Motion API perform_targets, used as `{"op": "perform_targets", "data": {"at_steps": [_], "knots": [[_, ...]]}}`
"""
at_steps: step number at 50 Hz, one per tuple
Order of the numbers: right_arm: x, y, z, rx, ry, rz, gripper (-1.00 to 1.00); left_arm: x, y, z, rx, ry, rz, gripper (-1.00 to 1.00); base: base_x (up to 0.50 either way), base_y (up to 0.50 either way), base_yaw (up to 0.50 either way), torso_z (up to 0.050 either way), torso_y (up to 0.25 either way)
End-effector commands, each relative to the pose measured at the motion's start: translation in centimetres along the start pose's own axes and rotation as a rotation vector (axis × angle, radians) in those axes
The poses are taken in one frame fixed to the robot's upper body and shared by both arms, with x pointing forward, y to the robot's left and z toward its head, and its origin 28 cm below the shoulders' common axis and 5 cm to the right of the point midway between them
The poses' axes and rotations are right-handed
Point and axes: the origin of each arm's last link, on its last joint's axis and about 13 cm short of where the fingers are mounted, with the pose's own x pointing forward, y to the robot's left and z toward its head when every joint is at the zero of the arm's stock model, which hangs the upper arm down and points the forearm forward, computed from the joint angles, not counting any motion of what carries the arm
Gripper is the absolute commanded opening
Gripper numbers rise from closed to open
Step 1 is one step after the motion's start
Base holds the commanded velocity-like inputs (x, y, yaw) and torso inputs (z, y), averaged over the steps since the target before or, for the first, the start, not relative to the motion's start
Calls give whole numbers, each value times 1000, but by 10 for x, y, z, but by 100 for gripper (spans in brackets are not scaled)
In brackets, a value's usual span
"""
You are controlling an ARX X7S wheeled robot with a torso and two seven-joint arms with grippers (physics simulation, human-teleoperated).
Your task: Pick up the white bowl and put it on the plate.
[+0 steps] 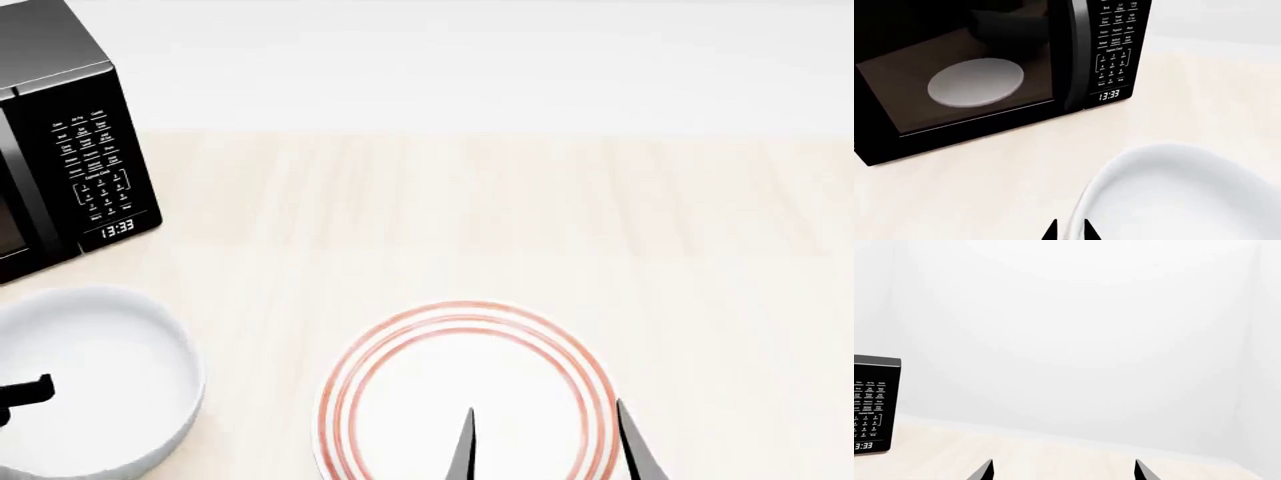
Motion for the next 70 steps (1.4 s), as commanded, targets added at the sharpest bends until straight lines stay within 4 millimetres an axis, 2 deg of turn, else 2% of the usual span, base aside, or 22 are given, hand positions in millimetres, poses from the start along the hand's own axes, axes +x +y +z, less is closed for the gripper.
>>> {"op": "perform_targets", "data": {"at_steps": [1, 16, 27, 37, 70], "knots": [[2, -2, 0, -16, -10, -10, 100, -15, -17, 19, -63, -68, -103, -100, 0, 0, 0, 0, 0], [2, -2, 1, -17, -12, -12, 100, -24, -39, 47, -87, -139, -240, -100, 0, 0, 0, 0, 0], [3, -2, 2, -14, -14, -14, 100, -29, -68, 70, -77, -154, -318, -100, 0, 0, 0, 0, 0], [3, -2, 1, -14, -15, -14, 100, -36, -101, 78, -89, -148, -394, -100, 0, 0, 0, 0, 0], [3, -2, 0, -10, -12, -10, 100, -30, -149, 82, -165, -102, -492, -100, 0, 0, 0, 0, 1]]}}
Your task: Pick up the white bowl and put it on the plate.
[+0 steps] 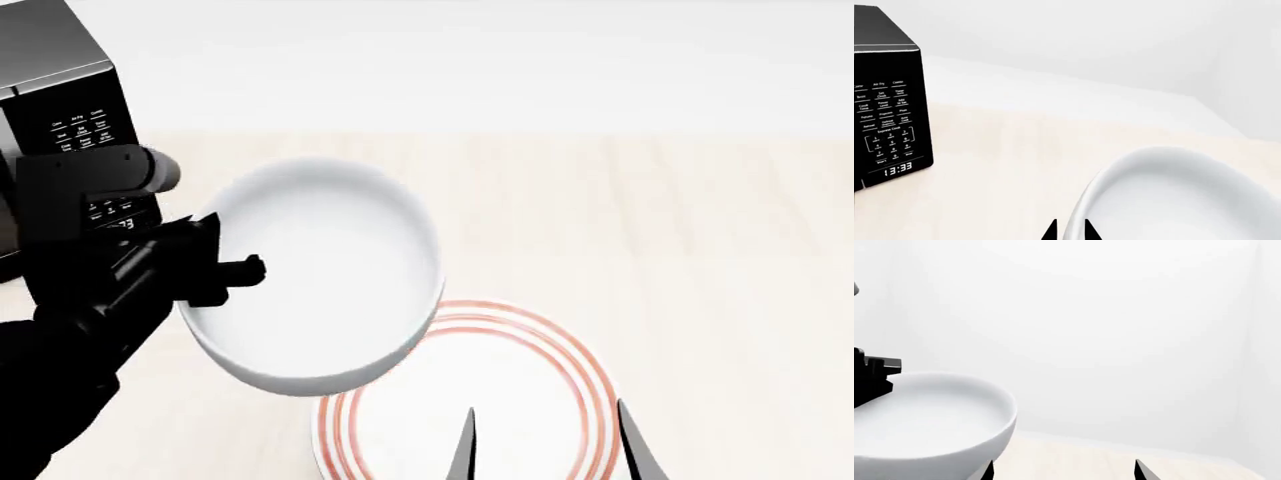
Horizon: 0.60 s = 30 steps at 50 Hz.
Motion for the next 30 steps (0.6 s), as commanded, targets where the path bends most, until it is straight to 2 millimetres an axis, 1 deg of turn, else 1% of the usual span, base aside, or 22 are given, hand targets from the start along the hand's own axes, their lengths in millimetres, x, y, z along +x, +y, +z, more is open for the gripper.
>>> {"op": "perform_targets", "data": {"at_steps": [1, 10, 19, 24, 30], "knots": [[3, -2, 0, -15, -12, -10, 100, 8, -15, 2, -64, -4, -72, -100, 0, 0, 0, 0, 0], [2, -1, -1, -14, -10, -7, 100, 15, -22, -2, -56, 15, -86, -100, 0, 0, 0, 0, 0], [2, -1, -1, -14, -11, -6, 100, 24, -34, -11, -20, 47, -110, -100, 0, 0, 0, 0, 1], [2, 0, -1, -14, -9, -2, 100, 27, -39, -10, -14, 48, -119, -100, 0, 0, 0, 0, 0], [2, 0, -2, -14, -9, 0, 100, 31, -48, -15, -18, 57, -135, -100, 0, 0, 0, 0, 2]]}}
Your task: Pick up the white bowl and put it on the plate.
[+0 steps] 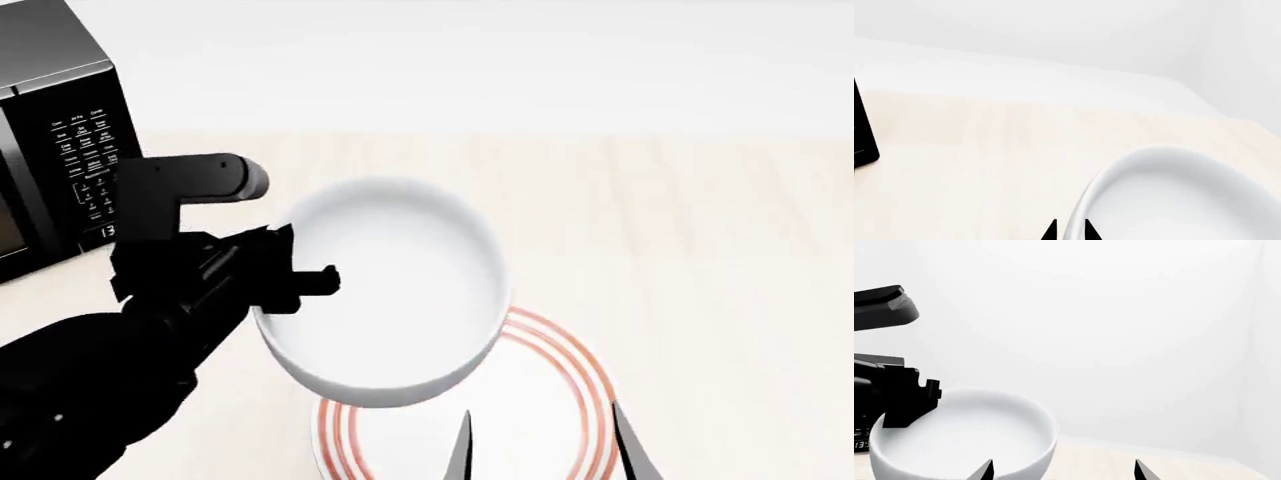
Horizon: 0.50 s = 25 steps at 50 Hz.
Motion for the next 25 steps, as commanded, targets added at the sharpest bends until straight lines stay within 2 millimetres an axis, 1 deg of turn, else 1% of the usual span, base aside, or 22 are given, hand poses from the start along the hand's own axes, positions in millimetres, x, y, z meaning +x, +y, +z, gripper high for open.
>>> {"op": "perform_targets", "data": {"at_steps": [1, 18, 22, 25], "knots": [[2, -1, 0, -14, -12, -8, 100, 9, -18, -1, -36, -1, -75, -100, 0, 0, 0, 0, 0], [2, -1, 1, -10, -12, -6, 100, 18, -28, -3, -36, 6, -84, -100, 0, 0, 0, 0, 1], [3, -1, 1, -8, -11, -5, 100, 20, -30, -8, -27, 12, -85, -100, 0, 0, 0, 0, 0], [3, -1, 0, -9, -10, -5, 100, 23, -31, -8, -28, 12, -84, -100, 0, 0, 0, 0, 0]]}}
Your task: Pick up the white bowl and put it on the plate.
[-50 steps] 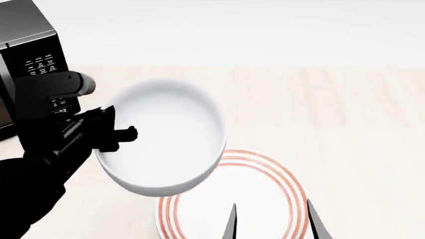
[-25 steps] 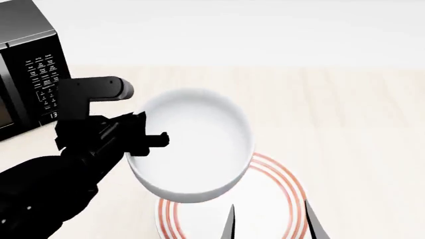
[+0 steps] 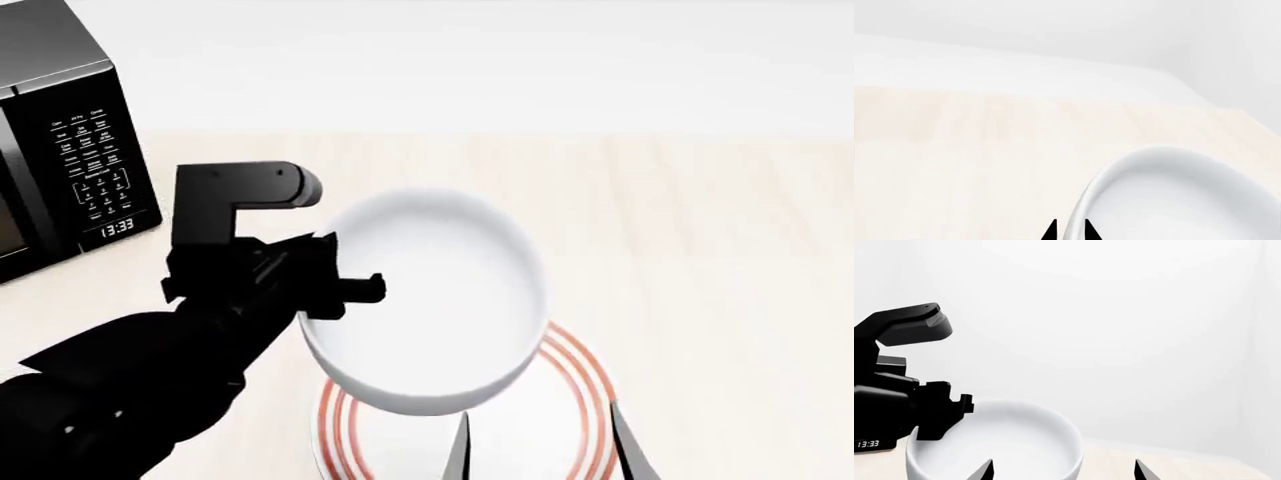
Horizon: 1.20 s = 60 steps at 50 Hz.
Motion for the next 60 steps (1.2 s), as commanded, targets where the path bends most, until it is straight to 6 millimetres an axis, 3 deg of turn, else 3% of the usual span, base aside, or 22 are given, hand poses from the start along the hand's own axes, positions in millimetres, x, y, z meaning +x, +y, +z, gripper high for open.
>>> {"op": "perform_targets", "data": {"at_steps": [1, 60], "knots": [[3, -1, 0, -13, -11, -8, 100, 7, -11, 2, -37, -14, -50, -100, 0, 0, 0, 0, 0], [2, 0, -2, -15, -8, 0, 100, 21, -17, -32, -68, 43, -48, -100, 0, 0, 0, 0, 1]]}}
